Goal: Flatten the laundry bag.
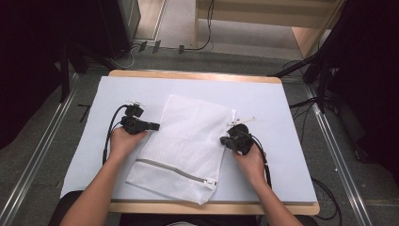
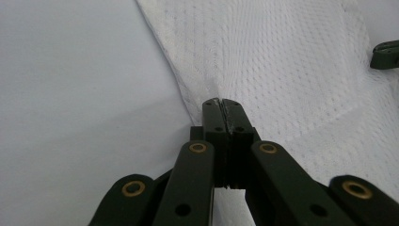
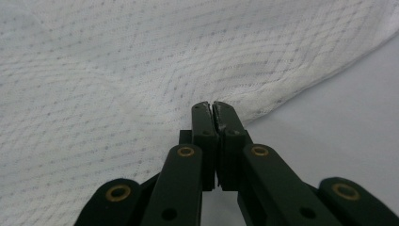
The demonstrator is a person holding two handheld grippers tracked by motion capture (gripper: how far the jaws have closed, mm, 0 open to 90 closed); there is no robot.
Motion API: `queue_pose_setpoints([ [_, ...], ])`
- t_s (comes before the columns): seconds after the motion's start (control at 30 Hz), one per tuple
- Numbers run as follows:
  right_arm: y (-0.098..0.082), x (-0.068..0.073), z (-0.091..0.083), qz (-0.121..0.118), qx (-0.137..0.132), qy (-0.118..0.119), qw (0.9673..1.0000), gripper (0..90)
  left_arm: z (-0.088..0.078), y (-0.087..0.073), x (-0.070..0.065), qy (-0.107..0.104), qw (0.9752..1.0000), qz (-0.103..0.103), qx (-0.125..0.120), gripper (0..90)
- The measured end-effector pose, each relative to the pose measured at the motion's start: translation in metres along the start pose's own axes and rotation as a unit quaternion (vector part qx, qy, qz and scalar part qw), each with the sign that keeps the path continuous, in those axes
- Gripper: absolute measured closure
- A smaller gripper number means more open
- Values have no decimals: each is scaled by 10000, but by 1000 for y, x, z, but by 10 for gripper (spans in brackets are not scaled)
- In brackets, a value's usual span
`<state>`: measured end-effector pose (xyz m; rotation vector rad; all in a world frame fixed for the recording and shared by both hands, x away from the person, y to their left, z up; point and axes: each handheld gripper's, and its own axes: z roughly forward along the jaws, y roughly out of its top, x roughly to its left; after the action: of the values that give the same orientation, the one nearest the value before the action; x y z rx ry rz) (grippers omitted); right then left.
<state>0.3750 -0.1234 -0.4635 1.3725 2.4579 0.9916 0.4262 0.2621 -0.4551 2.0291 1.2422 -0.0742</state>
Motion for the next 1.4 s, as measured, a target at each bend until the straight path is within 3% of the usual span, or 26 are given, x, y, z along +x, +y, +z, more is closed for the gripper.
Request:
queue_pose_setpoints([
  [0.3,4,-12,0,114,-3,1,9999,900,-2,1,2,20,9997,-145,-185,900],
  [0.63,24,-32,16,159,-81,71,9998,900,-5,1,8,140,9990,-343,-248,900],
  [1.03,62,-48,43,-17,-167,69,9998,897,-10,8,16,437,9982,-253,-311,900],
  [1.2,65,-51,48,21,-244,132,9996,888,-9,10,23,330,9984,-255,-386,900],
  [1.27,65,-51,47,91,-244,159,9995,855,-10,10,22,340,9983,-234,-402,891],
  [1.33,65,-50,47,21,-299,90,9995,757,-11,11,21,345,9983,-207,-423,850],
  [1.4,65,-48,47,-43,-274,90,9996,725,-13,10,21,354,9982,-208,-439,787],
])
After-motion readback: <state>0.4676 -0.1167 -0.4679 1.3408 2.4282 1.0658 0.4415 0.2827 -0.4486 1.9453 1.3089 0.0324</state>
